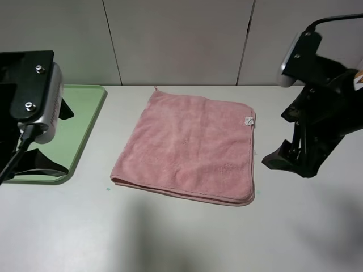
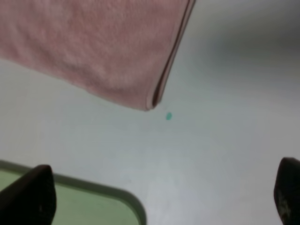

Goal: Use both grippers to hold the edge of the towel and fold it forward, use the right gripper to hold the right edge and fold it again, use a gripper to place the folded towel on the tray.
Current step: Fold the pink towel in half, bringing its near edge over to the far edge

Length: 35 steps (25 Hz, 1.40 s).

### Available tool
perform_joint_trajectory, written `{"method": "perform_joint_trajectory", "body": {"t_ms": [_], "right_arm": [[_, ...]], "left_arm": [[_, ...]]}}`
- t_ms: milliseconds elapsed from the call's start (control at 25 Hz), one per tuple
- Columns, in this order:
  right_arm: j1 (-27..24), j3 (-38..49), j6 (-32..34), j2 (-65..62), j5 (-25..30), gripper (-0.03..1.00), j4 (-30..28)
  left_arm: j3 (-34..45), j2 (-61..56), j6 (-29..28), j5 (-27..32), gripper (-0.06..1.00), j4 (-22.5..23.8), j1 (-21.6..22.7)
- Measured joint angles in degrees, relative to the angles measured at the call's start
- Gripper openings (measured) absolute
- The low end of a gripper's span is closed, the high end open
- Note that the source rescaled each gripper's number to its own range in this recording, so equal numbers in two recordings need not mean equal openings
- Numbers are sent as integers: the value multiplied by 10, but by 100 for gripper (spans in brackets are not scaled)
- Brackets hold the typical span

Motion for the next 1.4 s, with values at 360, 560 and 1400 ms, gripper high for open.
{"method": "perform_joint_trajectory", "body": {"t_ms": [360, 560, 1400], "right_arm": [[5, -1, -1, 147, -39, 100, -20], [5, -1, -1, 195, -57, 100, -23], [133, -1, -20, 217, -92, 100, -78]], "left_arm": [[0, 45, 5, -25, 91, -12, 0], [0, 45, 20, -52, 90, -12, 0], [0, 247, 114, -105, 88, -41, -38]]}}
